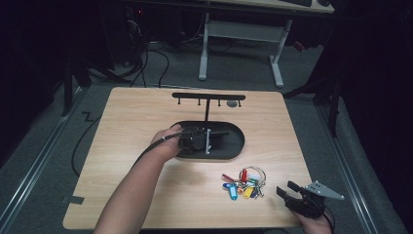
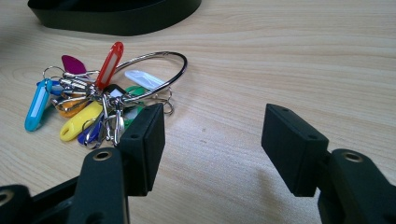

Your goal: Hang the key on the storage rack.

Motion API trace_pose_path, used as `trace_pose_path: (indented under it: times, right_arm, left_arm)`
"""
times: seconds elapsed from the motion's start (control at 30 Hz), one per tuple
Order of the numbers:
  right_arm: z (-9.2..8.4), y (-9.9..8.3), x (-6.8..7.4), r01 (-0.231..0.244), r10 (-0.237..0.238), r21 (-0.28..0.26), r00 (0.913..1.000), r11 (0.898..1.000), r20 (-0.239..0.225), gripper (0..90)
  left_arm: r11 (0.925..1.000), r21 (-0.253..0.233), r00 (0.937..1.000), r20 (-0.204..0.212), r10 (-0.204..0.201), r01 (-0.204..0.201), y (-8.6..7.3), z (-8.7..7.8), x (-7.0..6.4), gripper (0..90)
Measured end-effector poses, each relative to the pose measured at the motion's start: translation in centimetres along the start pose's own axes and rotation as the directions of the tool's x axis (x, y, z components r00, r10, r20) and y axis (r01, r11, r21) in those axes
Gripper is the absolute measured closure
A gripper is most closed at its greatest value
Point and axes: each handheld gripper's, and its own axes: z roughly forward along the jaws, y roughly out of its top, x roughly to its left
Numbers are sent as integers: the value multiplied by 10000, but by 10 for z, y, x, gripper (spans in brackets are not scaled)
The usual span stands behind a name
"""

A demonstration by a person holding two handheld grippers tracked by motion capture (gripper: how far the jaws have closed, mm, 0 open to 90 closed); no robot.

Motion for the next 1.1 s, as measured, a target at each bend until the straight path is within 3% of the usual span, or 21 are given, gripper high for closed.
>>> trace_pose_path:
  times: [0.07,0.17,0.23,0.43,0.53,0.8,0.83,0.9,1.03,1.1]
  right_arm:
    - [0,0,0,-15,15,0,10000,10000,5,399]
    - [1,0,0,-5,5,7,10000,10000,-22,399]
    - [1,0,0,8,-8,24,10000,10000,-64,399]
    - [2,1,1,59,-58,43,10000,10000,-78,399]
    - [1,1,1,27,-27,25,10000,10000,-44,399]
    - [1,1,1,84,-84,-7,10000,10000,-47,399]
    - [1,2,1,89,-89,-15,9999,10000,-49,399]
    - [1,2,1,65,-65,10,10000,10000,-34,399]
    - [2,2,2,136,-136,29,9999,9999,-41,398]
    - [1,2,2,172,-172,6,9998,9999,-38,398]
  left_arm:
    - [10000,42,10000,20,34,-34,1,0,-1,727]
    - [9999,159,9993,370,-46,41,2,1,-4,706]
    - [9988,451,9966,804,-203,167,4,2,-6,659]
    - [9958,720,9857,1545,-668,562,4,1,-11,597]
    - [9954,727,9826,1702,-742,625,3,0,-13,585]
    - [9938,588,9763,1897,-1039,943,3,-9,-9,555]
    - [9937,491,9778,1795,-1083,1011,4,-10,-8,563]
    - [9923,392,9749,1857,-1227,1175,5,-14,-5,578]
    - [9906,575,9773,1654,-1325,1245,4,-16,-5,589]
    - [9879,480,9748,1622,-1534,1475,2,-19,-3,579]
